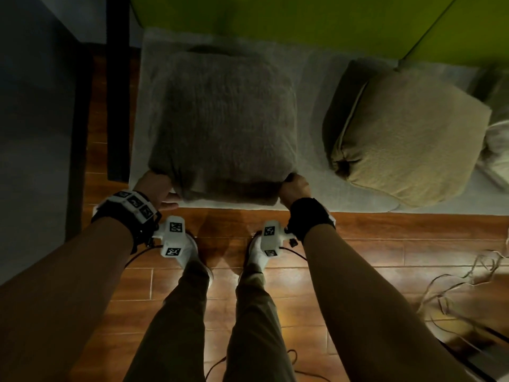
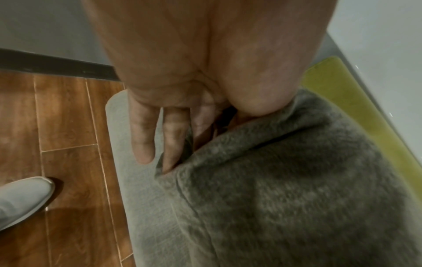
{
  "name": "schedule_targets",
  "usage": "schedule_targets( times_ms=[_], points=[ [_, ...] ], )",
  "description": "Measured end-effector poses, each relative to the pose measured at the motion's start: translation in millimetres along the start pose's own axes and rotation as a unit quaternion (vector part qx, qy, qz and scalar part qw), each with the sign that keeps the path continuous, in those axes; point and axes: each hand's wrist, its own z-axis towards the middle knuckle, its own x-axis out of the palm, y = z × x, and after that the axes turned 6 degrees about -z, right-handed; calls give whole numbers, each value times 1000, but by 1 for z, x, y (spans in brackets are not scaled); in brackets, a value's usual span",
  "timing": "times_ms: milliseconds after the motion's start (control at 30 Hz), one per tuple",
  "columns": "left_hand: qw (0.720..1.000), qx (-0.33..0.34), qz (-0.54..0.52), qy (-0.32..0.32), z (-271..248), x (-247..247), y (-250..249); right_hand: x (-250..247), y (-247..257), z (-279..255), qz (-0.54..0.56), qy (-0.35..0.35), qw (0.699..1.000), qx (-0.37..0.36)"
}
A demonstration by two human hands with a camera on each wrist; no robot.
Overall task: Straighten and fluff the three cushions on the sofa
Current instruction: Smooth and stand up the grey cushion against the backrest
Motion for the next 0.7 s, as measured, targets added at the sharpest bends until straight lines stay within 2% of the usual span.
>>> schedule_targets(
  times_ms=[67, 167, 300, 367, 433, 533, 600, 700],
  points=[
    [999, -1, -37, 23, -8, 1, -4, -13, -12, -4, 63, -13, 998, 9],
    [998, 2, -60, -18, -18, -4, -3, -32, -51, -7, 239, -49, 965, 93],
    [987, 40, -120, -96, -26, -30, 14, -43, -78, -17, 309, -92, 941, 104],
    [982, 45, -142, -118, -29, -42, 29, -38, -78, -23, 358, -74, 926, 97],
    [983, 48, -132, -122, -32, -50, 44, -33, -69, -31, 388, -24, 919, 74],
    [982, 19, -158, -105, -28, -53, 52, -31, -58, -35, 376, 37, 924, 60],
    [982, 3, -167, -92, -28, -51, 48, -34, -57, -32, 305, 8, 951, 43],
    [983, 16, -153, -102, -25, -56, 44, -46, -68, -25, 132, -54, 990, -18]
  ],
)
